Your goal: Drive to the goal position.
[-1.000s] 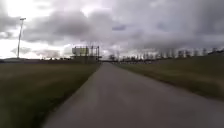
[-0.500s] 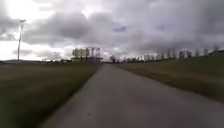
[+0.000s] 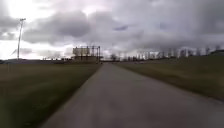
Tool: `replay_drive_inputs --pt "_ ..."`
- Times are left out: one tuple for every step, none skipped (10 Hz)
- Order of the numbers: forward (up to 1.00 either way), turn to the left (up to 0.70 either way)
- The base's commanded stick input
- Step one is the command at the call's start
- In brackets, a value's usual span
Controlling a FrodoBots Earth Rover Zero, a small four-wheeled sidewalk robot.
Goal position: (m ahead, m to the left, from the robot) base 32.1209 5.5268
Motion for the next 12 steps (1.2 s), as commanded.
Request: replay_drive_inputs --pt "1.0 0.01" --pt "1.0 0.01" --pt "1.0 0.01" --pt "1.0 0.01" --pt "1.0 0.01" --pt "1.0 0.01" --pt "1.0 0.01" --pt "1.0 0.01" --pt "1.0 0.01" --pt "1.0 0.01" --pt "1.0 0.01" --pt "1.0 0.01"
